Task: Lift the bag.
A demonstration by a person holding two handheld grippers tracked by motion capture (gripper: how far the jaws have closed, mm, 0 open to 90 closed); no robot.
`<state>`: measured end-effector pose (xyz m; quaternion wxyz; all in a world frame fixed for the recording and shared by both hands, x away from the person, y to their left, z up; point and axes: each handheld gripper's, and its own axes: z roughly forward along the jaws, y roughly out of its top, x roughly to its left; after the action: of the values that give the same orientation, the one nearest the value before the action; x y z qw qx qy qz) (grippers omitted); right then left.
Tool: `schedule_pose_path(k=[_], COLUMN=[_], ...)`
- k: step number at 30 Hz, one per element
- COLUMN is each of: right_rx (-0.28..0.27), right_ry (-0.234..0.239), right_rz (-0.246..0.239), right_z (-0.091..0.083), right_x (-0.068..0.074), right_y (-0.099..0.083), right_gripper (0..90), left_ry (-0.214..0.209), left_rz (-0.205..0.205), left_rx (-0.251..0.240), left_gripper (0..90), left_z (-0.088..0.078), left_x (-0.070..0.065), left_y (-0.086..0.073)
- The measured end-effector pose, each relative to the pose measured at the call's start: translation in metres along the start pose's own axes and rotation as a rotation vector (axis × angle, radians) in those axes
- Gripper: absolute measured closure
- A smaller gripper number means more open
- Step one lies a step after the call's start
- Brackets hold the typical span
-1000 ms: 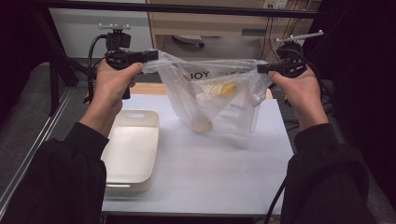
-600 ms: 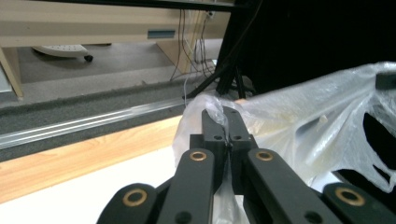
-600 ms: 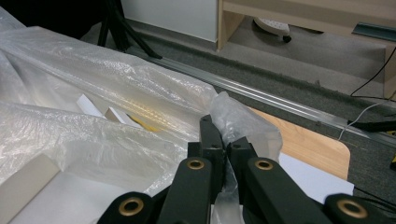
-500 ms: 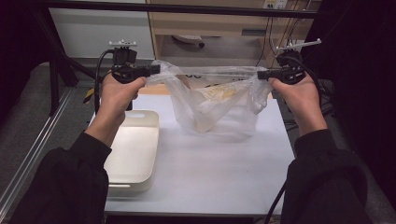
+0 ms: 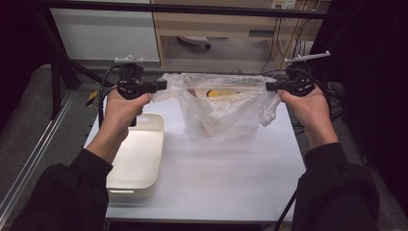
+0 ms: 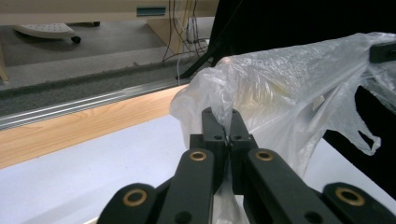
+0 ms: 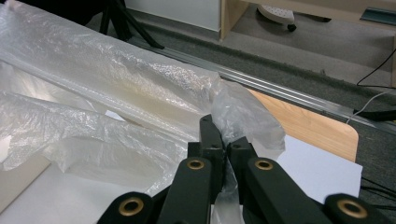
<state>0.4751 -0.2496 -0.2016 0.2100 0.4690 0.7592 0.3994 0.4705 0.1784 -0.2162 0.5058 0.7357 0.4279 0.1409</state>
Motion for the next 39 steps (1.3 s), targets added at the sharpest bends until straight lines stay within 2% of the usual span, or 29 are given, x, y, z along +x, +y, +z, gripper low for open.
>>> schedule_pose_path(k=[3, 7, 16, 23, 29, 39], right_rx=[0.003, 0.015, 0.059, 0.081, 0.102, 0.135], right_ry=[-0.004, -0.005, -0.015, -0.008, 0.007, 0.04], right_rz=[0.002, 0.0, -0.024, -0.027, -0.031, -0.017], right_z=[-0.001, -0.003, -0.012, -0.013, -0.01, 0.009], right_x=[-0.001, -0.003, -0.002, -0.002, 0.001, 0.007], right_y=[-0.005, -0.016, -0.049, -0.068, -0.083, -0.103], right_gripper=[90.0, 90.0, 90.0, 90.0, 90.0, 90.0], left_ry=[-0.01, -0.033, -0.093, -0.115, -0.115, -0.097], left_rz=[0.005, 0.01, 0.025, 0.017, 0.029, 0.06], left_rx=[0.004, 0.024, 0.077, 0.126, 0.137, 0.145], left_gripper=[90.0, 90.0, 90.0, 90.0, 90.0, 90.0], left_z=[0.0, 0.003, 0.014, 0.024, 0.024, 0.028], left_x=[-0.005, -0.013, -0.03, -0.032, -0.034, -0.035], left_y=[-0.001, -0.011, -0.051, -0.077, -0.087, -0.09])
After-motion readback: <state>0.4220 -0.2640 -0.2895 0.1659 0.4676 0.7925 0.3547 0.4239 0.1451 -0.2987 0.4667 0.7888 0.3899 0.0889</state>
